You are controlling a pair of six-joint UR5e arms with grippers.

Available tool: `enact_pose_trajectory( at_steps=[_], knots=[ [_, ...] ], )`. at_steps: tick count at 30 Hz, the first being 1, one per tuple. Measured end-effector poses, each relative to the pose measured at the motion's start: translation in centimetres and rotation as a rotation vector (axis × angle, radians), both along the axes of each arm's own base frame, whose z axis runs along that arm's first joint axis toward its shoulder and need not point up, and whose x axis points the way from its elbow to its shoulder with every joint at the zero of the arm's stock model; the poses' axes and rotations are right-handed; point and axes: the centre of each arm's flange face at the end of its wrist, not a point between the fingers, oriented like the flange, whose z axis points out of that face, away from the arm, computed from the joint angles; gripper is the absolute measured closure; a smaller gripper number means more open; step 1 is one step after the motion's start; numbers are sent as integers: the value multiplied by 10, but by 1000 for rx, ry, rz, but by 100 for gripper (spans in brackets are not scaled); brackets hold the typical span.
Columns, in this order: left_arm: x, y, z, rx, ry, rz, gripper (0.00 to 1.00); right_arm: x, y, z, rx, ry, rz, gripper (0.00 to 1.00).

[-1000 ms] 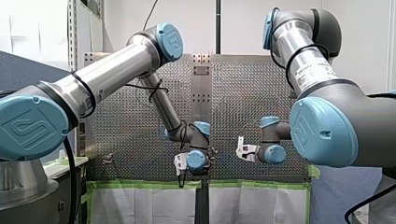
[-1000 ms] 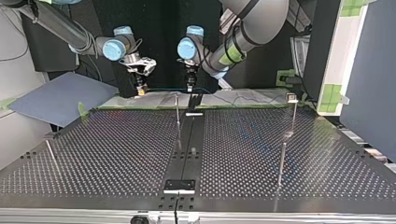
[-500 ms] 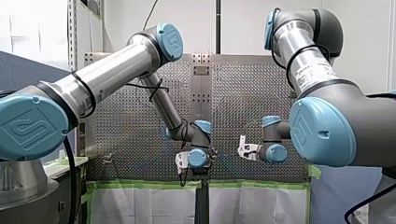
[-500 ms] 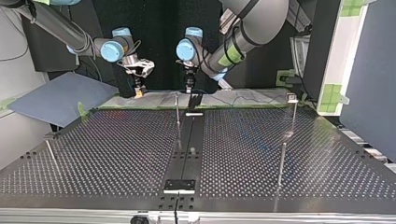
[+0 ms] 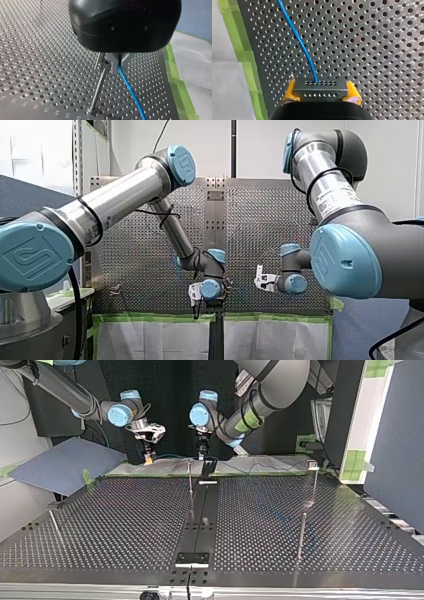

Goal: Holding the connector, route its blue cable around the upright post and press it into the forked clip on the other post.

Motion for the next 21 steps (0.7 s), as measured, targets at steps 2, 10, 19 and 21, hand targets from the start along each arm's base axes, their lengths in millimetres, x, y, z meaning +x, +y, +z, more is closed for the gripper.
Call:
enact_pose_trajectory(
  at_steps=[2, 10, 19, 21],
  knots=[
    [2, 0, 0, -4, 0, -1, 100, 1, 0, 0, -1, 0, 1, 100],
    [8, 1, 2, -23, 0, -8, 100, 1, 0, 1, -4, 0, 3, 100],
    [17, 1, 7, -29, -2, -11, 100, 2, -1, 1, -10, -1, 2, 100],
    [19, 0, 8, -31, -2, -15, 100, 2, -2, 1, -11, -1, 2, 100]
  ],
)
